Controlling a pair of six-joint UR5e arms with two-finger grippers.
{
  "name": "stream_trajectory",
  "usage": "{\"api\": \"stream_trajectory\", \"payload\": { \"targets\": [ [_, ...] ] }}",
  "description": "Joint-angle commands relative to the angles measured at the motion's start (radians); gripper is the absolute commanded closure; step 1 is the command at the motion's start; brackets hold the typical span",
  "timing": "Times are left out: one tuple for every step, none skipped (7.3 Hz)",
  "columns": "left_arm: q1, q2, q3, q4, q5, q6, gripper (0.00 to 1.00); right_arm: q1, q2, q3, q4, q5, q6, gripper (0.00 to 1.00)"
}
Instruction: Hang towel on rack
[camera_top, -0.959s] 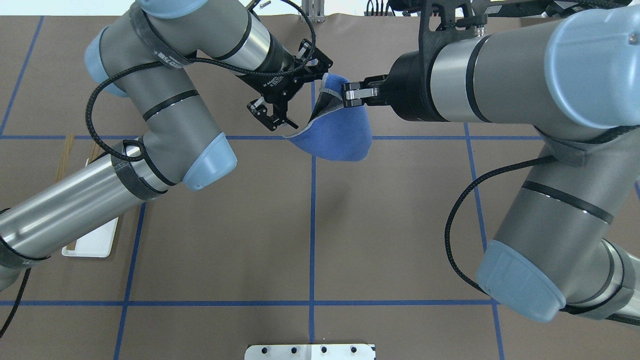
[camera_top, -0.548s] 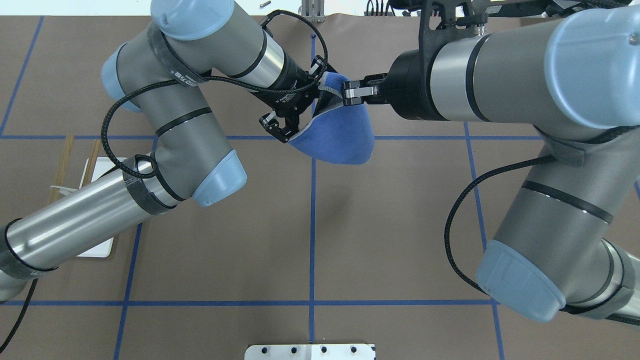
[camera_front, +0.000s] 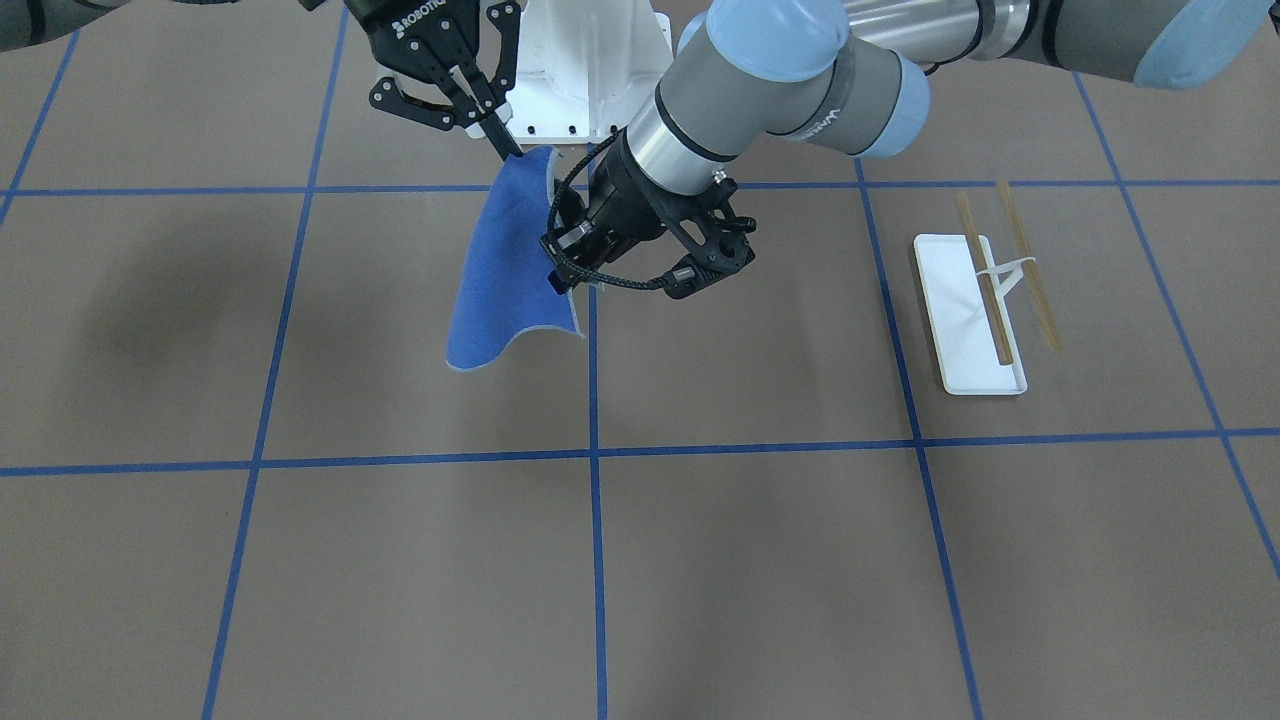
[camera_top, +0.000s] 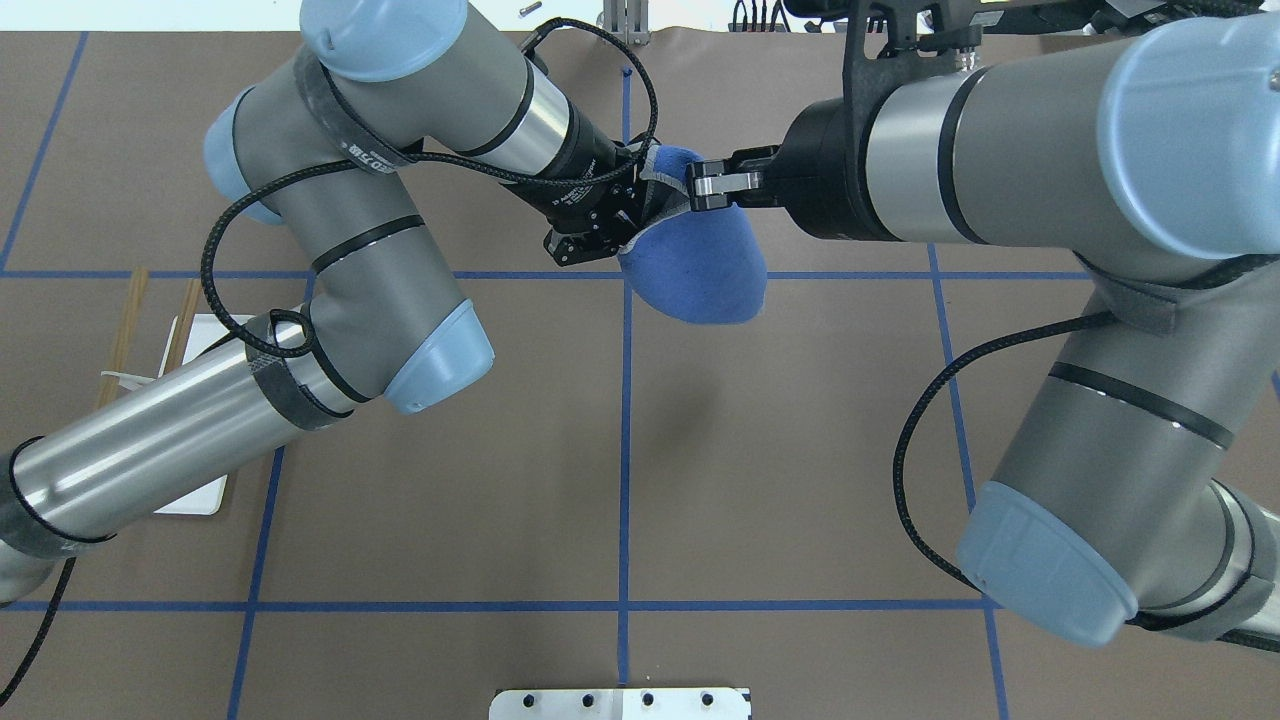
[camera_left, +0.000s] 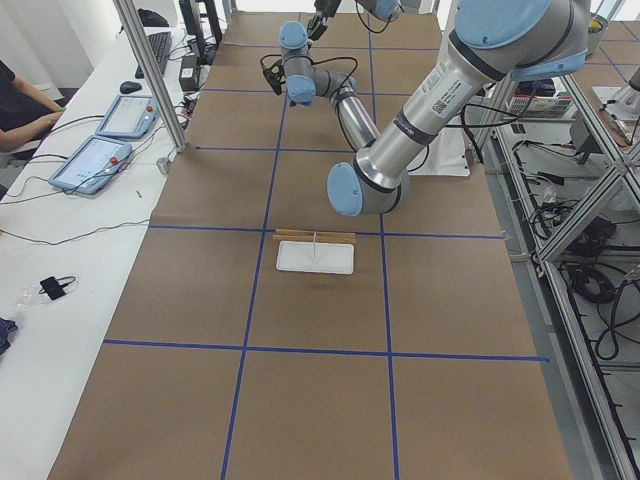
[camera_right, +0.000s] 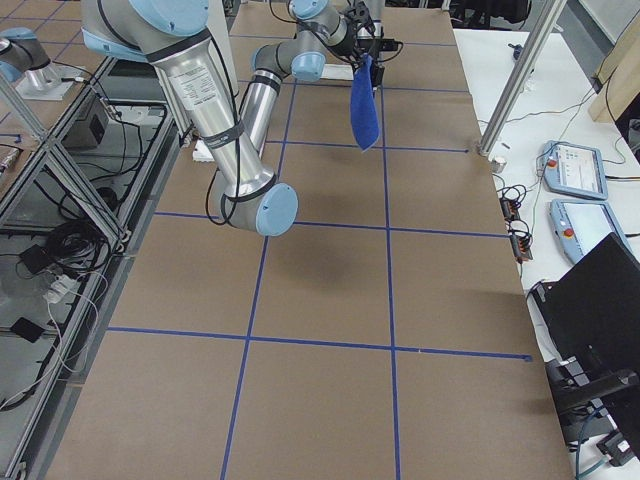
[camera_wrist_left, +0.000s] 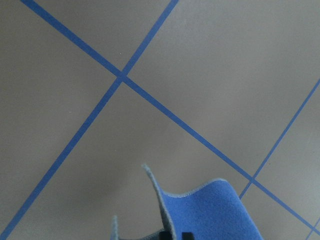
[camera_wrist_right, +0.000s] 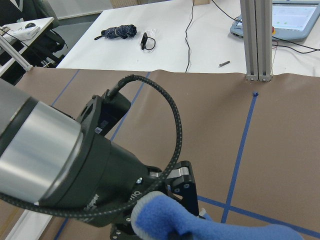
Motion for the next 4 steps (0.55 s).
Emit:
{"api": "stream_trajectory", "payload": {
  "targets": [
    [-0.005, 0.001, 0.0, -0.002, 0.002, -0.001, 1.0, 0.0, -0.01, 0.006, 0.001, 0.0, -0.006, 1.0],
    [-0.014, 0.001, 0.0, -0.002, 0.002, -0.002, 1.0, 0.002, -0.013, 0.01, 0.001, 0.005, -0.006, 1.0],
    [-0.037, 0.002, 0.0, -0.001, 0.002, -0.028, 1.0, 0.0, -0.022, 0.036, -0.013, 0.026, 0.007, 0.86],
    [-0.058, 0.002, 0.0, 0.002, 0.0, -0.033, 1.0, 0.0, -0.049, 0.042, -0.008, 0.035, 0.009, 0.01]
  ]
}}
